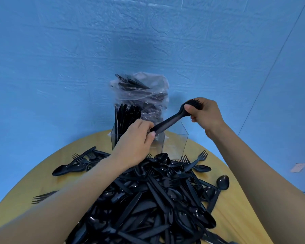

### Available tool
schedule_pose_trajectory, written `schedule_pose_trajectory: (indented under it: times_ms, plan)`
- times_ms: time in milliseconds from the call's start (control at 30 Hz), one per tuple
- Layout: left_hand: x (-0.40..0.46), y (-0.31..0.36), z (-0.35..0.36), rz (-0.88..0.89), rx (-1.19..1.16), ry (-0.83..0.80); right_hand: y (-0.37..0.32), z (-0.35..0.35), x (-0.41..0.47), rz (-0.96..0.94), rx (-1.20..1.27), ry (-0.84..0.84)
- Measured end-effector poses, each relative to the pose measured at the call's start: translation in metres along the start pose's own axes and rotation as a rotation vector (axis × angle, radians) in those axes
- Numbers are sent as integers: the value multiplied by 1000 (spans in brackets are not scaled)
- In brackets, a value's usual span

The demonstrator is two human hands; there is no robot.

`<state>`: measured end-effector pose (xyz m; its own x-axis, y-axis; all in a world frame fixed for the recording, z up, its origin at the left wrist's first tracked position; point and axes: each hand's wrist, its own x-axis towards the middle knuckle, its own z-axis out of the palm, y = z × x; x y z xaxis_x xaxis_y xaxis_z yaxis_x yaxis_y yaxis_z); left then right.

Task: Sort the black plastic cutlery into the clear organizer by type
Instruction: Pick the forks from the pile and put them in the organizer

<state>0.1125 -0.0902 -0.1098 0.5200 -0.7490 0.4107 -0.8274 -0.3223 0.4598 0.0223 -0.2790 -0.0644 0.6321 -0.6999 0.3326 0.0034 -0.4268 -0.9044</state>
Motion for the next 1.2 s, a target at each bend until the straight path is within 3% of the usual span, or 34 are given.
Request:
schedule_pose_trajectory:
  times_ms: [100,267,400,533,800,1033,1200]
  plan:
    - [-17,-16,9,72,225,-6,9,13,11,-3,-80,84]
    - [-24,-26,13,125,297,-29,14,62,1,-126,-336,166]
    - [-25,-28,13,164,326,-39,22,92,-15,-256,-549,62]
    - [-27,-30,12,170,318,-57,26,93,-24,-210,-881,-104]
    - [-46,-8,17,124,179,-61,28,32,-64,-160,-588,-40]
    - [-55,16,45,4,242,-365,51,1,-131,-10,-588,-248]
    - [-48,21,48,-78,162,-444,56,8,-138,24,-568,-297]
